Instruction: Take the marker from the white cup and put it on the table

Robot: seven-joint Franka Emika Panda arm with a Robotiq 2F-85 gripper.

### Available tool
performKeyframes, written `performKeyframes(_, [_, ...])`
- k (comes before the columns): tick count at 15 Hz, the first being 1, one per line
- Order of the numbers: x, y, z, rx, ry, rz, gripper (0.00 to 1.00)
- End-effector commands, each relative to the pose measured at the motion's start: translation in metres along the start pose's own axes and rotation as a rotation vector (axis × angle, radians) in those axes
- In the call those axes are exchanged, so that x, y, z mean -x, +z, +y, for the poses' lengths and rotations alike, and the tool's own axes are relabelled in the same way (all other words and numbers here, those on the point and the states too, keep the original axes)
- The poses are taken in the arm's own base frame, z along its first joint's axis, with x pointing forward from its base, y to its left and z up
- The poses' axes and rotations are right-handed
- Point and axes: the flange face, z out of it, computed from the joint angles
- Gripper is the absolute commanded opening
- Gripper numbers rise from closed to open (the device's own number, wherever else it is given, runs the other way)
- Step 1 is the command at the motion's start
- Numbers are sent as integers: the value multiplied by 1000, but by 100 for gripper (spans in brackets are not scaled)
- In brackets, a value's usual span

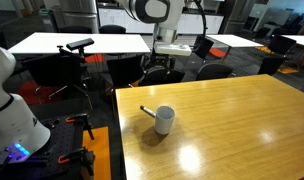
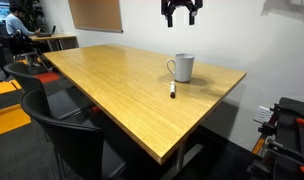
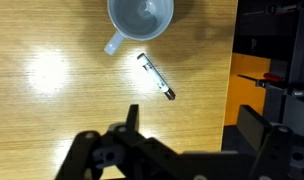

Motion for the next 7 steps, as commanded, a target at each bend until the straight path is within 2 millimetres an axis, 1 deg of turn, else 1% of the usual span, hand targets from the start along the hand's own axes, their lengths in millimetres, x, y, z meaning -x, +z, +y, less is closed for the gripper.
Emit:
performKeyframes(1, [10, -10, -13, 88, 115, 24, 100])
performKeyframes(2, [5, -7, -2, 44, 60, 4, 100])
performKeyframes(7, [8, -6, -6, 61, 84, 7, 100])
